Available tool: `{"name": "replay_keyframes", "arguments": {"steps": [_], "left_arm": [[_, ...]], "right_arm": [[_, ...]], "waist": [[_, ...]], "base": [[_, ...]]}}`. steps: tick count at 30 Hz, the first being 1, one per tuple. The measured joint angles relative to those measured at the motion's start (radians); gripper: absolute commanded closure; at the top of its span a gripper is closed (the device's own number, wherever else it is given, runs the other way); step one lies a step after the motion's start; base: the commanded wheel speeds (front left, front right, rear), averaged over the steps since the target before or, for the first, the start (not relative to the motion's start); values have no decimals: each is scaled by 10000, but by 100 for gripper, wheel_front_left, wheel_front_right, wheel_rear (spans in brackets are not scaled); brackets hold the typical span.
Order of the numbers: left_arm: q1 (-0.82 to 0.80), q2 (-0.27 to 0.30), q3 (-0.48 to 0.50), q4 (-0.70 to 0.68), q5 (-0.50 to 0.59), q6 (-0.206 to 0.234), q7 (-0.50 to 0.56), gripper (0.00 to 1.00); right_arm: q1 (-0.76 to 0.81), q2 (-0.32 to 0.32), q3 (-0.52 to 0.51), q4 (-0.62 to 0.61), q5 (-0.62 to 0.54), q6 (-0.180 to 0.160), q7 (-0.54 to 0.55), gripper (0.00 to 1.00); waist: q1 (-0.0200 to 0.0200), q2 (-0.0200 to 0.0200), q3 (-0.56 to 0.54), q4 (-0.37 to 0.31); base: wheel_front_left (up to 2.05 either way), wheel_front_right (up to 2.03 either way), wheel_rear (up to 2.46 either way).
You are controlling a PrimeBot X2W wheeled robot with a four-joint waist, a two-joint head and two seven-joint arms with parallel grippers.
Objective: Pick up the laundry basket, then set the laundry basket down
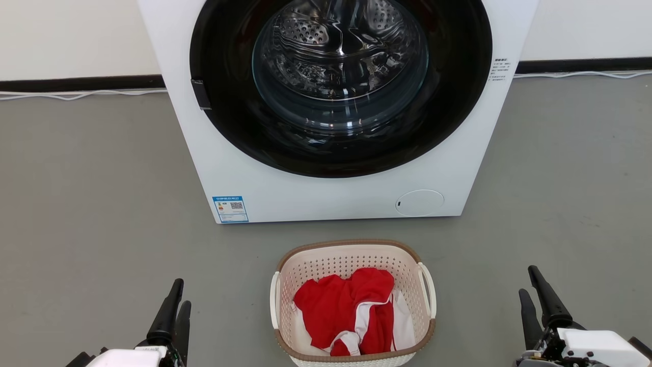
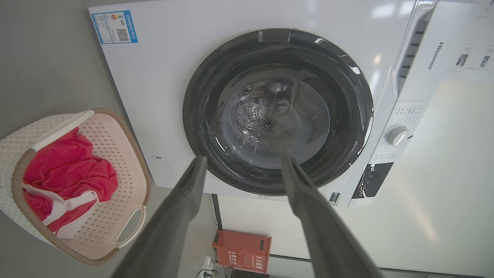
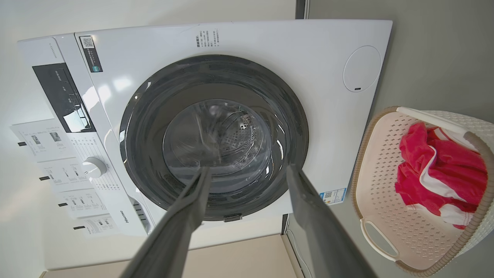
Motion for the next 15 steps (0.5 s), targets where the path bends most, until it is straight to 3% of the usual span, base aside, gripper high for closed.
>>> {"name": "replay_keyframes", "arguments": {"steps": [9,15], "left_arm": [[1,2,-123,-42,67,0,-244,0],[1,4,-165,-40,679,0,-401,0]], "right_arm": [[3,-2,79,-48,-447,0,-194,0],[3,-2,121,-82,-1254,0,-370,0]], "waist": [[0,0,8,4],[0,0,10,11]], "base": [[0,0,0],[0,0,0]]}}
